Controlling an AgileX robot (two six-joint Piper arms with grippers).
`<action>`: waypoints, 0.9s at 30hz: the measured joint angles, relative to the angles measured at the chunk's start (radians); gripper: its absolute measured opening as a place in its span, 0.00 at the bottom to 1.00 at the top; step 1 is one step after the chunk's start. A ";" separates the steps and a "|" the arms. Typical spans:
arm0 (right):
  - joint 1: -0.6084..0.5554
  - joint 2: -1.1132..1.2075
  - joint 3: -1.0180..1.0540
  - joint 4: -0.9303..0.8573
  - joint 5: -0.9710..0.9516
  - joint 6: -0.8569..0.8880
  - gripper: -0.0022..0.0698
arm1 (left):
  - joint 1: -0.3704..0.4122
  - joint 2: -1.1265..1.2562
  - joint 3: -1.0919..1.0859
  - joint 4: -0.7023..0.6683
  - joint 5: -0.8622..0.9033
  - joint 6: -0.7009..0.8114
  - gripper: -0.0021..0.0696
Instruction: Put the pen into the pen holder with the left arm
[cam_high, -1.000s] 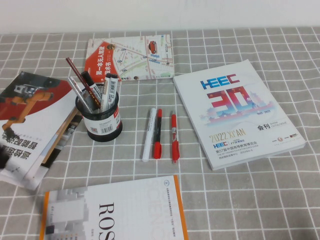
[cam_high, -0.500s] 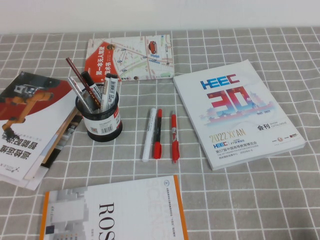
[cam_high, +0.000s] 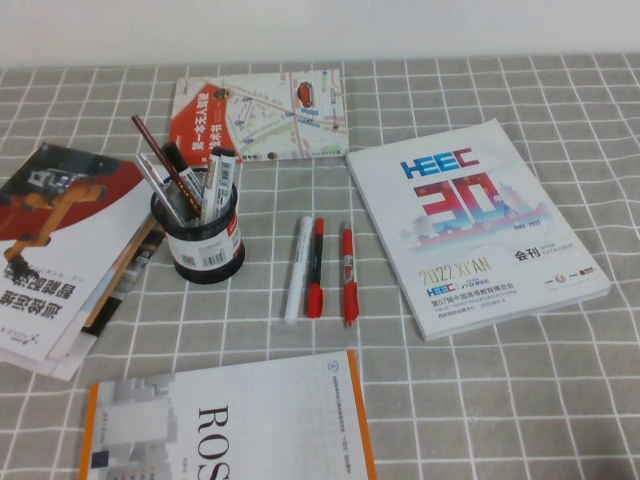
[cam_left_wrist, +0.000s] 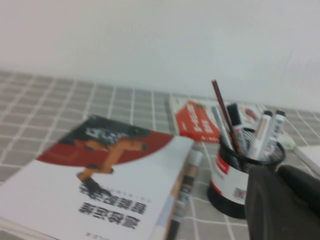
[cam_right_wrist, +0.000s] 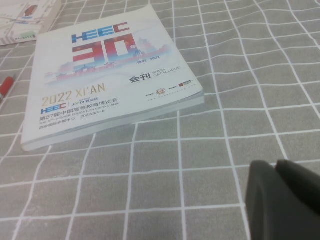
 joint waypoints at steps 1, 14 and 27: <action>0.000 0.000 0.000 0.000 0.000 0.000 0.01 | 0.024 -0.032 0.027 -0.043 -0.018 0.047 0.03; 0.000 0.000 0.000 0.000 0.000 0.000 0.01 | 0.087 -0.129 0.253 -0.153 -0.071 0.179 0.03; 0.000 0.000 0.000 0.000 0.000 0.000 0.01 | 0.087 -0.129 0.256 -0.113 0.067 0.230 0.03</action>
